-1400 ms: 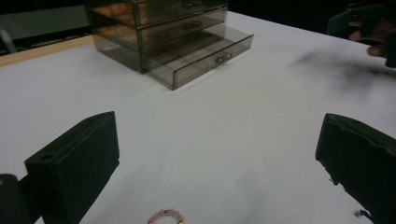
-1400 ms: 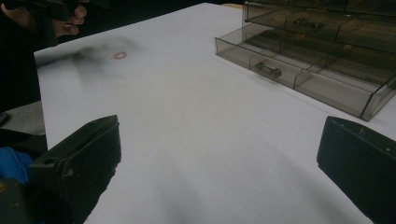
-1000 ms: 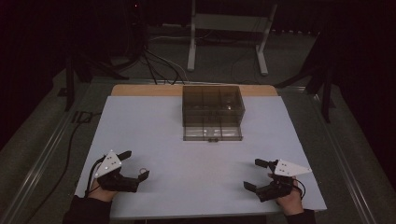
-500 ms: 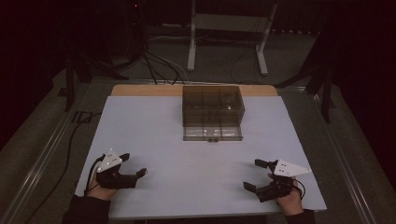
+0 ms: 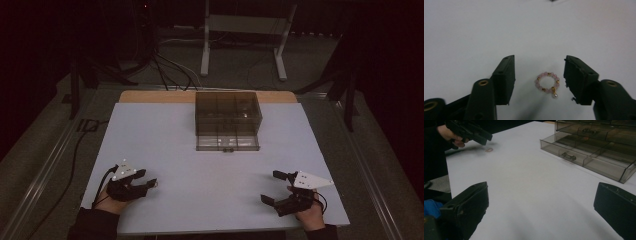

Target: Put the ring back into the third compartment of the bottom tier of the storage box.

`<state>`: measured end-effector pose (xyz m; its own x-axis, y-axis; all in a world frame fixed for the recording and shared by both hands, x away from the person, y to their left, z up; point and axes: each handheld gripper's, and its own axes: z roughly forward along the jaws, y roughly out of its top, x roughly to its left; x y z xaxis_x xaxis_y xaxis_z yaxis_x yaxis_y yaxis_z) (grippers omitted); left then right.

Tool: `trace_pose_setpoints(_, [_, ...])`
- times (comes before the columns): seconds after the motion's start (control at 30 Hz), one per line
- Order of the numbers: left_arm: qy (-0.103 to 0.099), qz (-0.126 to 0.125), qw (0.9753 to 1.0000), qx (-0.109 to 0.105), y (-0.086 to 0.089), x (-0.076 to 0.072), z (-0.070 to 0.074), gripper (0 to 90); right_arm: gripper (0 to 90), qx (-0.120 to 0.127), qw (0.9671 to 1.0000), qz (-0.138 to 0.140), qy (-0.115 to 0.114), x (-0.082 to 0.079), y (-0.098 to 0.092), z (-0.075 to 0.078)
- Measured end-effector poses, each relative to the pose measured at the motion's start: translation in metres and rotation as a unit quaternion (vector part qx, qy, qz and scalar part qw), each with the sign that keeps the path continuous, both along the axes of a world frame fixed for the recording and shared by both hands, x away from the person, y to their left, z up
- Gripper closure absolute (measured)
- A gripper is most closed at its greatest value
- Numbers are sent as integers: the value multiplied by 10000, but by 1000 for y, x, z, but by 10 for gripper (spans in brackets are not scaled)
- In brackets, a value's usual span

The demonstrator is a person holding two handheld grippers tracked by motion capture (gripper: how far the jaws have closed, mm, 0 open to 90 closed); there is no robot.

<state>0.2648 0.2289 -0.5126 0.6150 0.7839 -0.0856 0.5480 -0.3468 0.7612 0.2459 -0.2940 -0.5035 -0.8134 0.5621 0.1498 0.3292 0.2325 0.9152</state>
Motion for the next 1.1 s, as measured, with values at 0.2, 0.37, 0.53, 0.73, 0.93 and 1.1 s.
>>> trace_pose_setpoints(0.2, [174, -41, 9997, 156, -4, 6, -5, 586, 0, 4, 10000, -8, 10, 0, 0, 0])
trace_pose_setpoints(0.37, [234, -102, 9992, 294, -6, 10, -9, 647, 0, -15, 10000, -6, 16, 0, 0, -1])
trace_pose_setpoints(0.53, [162, -128, 9989, 409, -5, 10, -9, 718, 0, -36, 10000, -15, 27, 0, 0, -1])
trace_pose_setpoints(0.73, [127, -216, 9976, 644, -11, 8, -8, 783, 0, -54, 10000, -27, 32, 0, 0, -1])
trace_pose_setpoints(0.93, [144, -196, 9967, 780, -17, 7, -6, 846, 0, -42, 10000, -25, 27, 0, -1, -1])
trace_pose_setpoints(1.1, [251, -182, 9965, 773, -18, 8, -5, 883, 0, -59, 10000, -18, 53, 0, 0, -1])
